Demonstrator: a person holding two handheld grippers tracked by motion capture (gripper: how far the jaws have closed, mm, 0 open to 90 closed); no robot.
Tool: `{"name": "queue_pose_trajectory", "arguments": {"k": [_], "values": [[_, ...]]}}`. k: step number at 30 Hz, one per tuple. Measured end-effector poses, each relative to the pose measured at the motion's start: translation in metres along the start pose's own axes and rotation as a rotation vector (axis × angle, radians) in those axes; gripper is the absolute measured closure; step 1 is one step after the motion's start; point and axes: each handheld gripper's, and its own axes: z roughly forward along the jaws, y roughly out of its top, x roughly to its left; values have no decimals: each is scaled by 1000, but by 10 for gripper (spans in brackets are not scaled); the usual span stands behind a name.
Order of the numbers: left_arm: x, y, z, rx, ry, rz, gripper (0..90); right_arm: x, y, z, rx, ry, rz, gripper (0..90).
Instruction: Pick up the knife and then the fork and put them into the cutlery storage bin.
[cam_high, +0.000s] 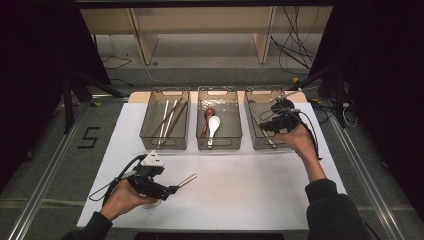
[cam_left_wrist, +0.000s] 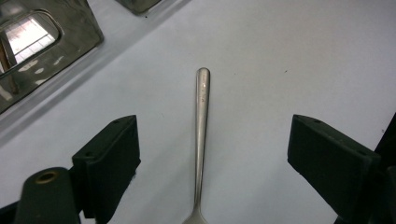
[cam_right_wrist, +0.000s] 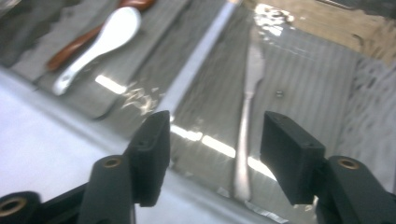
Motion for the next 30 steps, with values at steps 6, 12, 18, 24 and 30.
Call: {"name": "queue_pose_trajectory", "arguments": {"k": [6,12,18,24,30], "values": [[0,0,0,6,-2,3,162,14,-18,-16,-26,53,-42,373],[0,1,0,11,-2,4,161,26,-43,-29,-70,87,-58,354],[2,0,0,12,5,4,160,35,-62,-40,-93,127,-70,331],[2,-1,0,14,8,3,161,44,-77,-46,-116,163,-64,304],[2,-1,2,33,16,12,160,56,-89,-48,-138,198,-73,296]]}}
